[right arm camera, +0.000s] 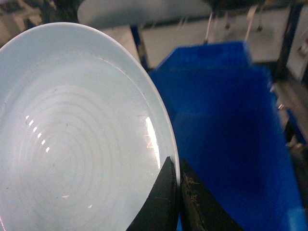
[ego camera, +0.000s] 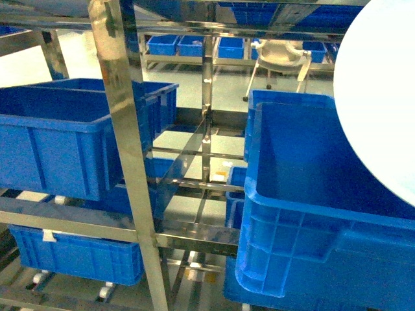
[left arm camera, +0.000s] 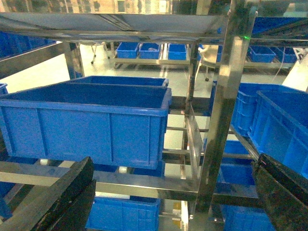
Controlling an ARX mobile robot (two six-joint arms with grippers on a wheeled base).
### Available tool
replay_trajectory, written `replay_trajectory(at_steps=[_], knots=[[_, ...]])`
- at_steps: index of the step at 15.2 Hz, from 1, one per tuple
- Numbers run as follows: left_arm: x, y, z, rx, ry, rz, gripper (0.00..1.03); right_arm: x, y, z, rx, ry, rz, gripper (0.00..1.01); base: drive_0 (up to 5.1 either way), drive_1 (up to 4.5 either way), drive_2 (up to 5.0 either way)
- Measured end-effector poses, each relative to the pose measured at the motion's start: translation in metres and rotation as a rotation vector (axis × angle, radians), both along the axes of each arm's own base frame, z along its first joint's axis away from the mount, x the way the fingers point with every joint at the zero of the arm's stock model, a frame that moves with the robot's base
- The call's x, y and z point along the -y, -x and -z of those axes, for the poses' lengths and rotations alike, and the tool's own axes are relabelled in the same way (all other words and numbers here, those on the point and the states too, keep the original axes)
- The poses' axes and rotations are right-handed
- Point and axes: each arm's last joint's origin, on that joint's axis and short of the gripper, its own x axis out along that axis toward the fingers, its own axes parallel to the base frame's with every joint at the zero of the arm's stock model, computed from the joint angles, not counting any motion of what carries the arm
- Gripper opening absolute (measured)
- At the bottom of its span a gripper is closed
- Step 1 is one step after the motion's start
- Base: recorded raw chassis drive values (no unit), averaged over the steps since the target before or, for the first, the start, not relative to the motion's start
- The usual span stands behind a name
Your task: Place blue tray on left shelf second layer neatly
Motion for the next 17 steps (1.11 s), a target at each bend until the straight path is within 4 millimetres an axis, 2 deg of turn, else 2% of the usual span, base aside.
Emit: replay_trajectory(at_steps=[3,5,7,10,13,17], knots=[[0.0,0.0,0.0,0.0,0.0,0.001,0.98,0.009,-0.021,0.016,-0.293,-0.203,-0.126,0.02,0.0,0.0,0.0],[0.0,0.0,0.0,0.0,0.0,0.002,0.98,0.015,-0.046,0.015,-0.372,-0.296,-0.161,0.02,0.0,0.0,0.0],[0.0,0.0,0.0,0.0,0.0,0.002,0.98,0.018,-0.08,0.016,-0.413,-0.341,-0.191,0.02,0.0,0.0,0.0],[0.0,0.0,0.0,0.0,0.0,0.002,0.98,0.016,-0.131,0.029,-0.487,-0.336,-0.202,0.02,0.0,0.0,0.0],[0.0,0.0,0.0,0.0,0.0,0.002,0.98,0.02,-0.158,0.05,-0.552,-0.296,-0.154,0.02,0.0,0.0,0.0],[0.0,0.0,0.0,0.0,0.0,0.002,0.98,0.026,-0.18,0.076,-0.574,-0.292,-0.077,0.02,0.0,0.0,0.0]])
